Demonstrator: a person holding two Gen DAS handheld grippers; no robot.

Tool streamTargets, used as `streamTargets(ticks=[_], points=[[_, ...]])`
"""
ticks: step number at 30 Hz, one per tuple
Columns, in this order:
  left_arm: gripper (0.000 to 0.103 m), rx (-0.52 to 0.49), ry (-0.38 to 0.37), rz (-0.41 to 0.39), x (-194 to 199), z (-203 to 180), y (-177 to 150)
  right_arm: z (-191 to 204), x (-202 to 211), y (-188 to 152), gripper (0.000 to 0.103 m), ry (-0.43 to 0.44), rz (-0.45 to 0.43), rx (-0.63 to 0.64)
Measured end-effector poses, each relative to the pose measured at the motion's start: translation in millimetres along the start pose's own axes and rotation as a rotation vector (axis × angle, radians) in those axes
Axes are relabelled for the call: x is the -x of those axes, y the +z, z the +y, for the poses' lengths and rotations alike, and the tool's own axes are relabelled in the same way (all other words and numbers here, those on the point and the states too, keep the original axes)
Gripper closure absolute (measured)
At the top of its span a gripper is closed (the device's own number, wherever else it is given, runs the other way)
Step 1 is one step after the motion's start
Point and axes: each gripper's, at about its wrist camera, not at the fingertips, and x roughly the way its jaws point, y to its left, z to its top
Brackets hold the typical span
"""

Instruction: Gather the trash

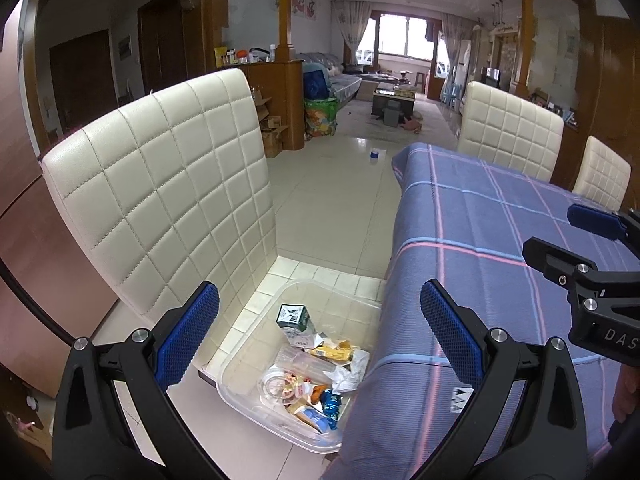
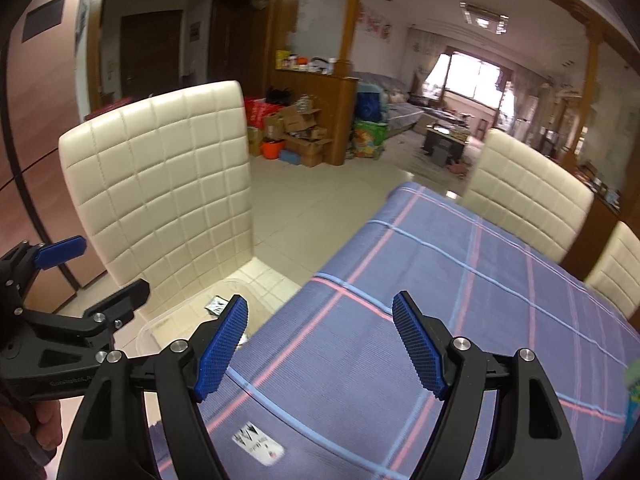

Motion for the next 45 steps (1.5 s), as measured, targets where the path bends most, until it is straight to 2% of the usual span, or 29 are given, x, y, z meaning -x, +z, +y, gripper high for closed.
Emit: streamTargets(ticks=[3, 8, 11, 14, 16, 27, 45], points=[[0.004, 0.005, 0.001, -0.021, 12, -9, 1, -9, 17, -7, 0.022, -0.026, -0.009, -0.040], [0.004, -0.005, -0.004, -0.040, 29, -25, -1, -25, 47, -22, 0.018, -0.067, -0.030, -0.100], [0.004, -0.035, -0.012, -0.063, 41, -42, -4, -34, 66, -32, 0.012, -0.159, -0.034, -0.118], [0.004, -0.063, -0.028, -0.089, 54, -59, -6, -41, 82, -39, 0.012, -0.243, -0.047, -0.120], [0.004, -0.074, -0.044, -0.102, 62, -67, -6, -48, 91, -43, 0.011, -0.270, -0.046, -0.133], [0.004, -0.144, -0.109, -0.159, 98, -102, -8, -72, 138, -62, 0.011, -0.313, -0.096, -0.200], [0.004, -0.178, -0.148, -0.173, 110, -125, -4, -90, 157, -72, 0.011, -0.331, -0.124, -0.232]])
